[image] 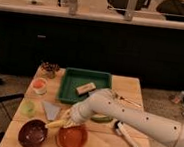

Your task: Place banana in purple bowl

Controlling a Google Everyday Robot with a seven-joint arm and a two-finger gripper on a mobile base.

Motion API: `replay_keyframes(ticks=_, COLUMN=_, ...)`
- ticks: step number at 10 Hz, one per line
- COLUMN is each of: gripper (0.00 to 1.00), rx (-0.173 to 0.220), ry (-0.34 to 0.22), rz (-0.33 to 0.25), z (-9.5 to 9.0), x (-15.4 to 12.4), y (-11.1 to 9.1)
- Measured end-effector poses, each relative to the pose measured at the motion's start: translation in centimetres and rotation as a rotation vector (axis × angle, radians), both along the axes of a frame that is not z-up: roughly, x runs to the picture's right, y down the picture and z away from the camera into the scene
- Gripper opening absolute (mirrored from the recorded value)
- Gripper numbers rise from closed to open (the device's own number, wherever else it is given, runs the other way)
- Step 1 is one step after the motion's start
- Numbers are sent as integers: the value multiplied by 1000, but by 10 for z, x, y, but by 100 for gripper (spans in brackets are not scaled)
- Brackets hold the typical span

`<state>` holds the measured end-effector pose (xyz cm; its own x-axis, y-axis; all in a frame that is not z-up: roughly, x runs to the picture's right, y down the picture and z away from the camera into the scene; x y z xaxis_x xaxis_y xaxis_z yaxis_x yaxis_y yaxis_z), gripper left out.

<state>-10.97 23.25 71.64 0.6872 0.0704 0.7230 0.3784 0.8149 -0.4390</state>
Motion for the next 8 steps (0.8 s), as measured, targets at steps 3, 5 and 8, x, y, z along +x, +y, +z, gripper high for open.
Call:
replay_keyframes(ticks=3, gripper=0, rx=-12, ry=-59, rz=-103, z=6, x=-42, y=-2)
replay_keyframes(ticks=5, gripper=0, rx=-17, ry=-102, rz=-172, z=5, x=-68, y=-3)
replay_keyframes(ticks=8, gripper=0, rx=-31, ry=-167, rz=-250, z=-1, x=-94, y=5)
